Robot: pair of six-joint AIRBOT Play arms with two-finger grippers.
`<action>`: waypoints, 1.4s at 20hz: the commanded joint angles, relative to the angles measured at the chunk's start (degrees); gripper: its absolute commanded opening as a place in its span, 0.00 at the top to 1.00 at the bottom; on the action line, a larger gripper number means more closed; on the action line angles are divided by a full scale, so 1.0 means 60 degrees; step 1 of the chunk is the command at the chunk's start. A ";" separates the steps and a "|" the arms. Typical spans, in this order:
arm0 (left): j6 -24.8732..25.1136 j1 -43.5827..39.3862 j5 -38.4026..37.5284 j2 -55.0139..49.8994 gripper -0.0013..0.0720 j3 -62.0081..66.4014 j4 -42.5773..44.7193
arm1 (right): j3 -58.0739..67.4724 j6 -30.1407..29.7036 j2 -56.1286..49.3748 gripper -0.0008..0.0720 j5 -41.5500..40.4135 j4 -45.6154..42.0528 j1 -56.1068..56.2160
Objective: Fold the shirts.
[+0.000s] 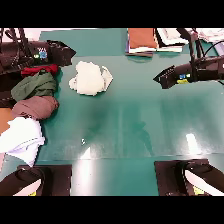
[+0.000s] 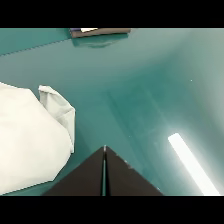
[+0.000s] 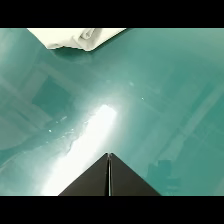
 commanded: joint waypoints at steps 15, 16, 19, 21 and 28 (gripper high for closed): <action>-0.0761 0.0743 0.0109 -0.2004 0.19 -0.0033 0.2146 | 0.0011 0.0004 0.0000 0.97 -0.0171 0.0084 0.0015; -0.0754 0.0914 0.0069 -0.2630 0.19 -0.0033 0.2080 | 0.0011 0.0004 0.0000 0.97 -0.0200 0.0084 0.0015; -0.0754 0.1253 0.0419 -0.4353 0.19 -0.0029 0.1723 | 0.0007 0.0007 0.0000 0.97 -0.0215 0.0098 0.0018; -0.0747 0.1286 0.0871 -0.5315 0.19 -0.0029 0.1698 | 0.0007 0.0011 0.0000 0.97 -0.0193 0.0095 0.0018; -0.0750 0.1286 0.2095 -0.6371 0.40 0.0138 0.1155 | 0.0011 0.0011 0.0022 0.96 -0.0146 0.0098 0.0033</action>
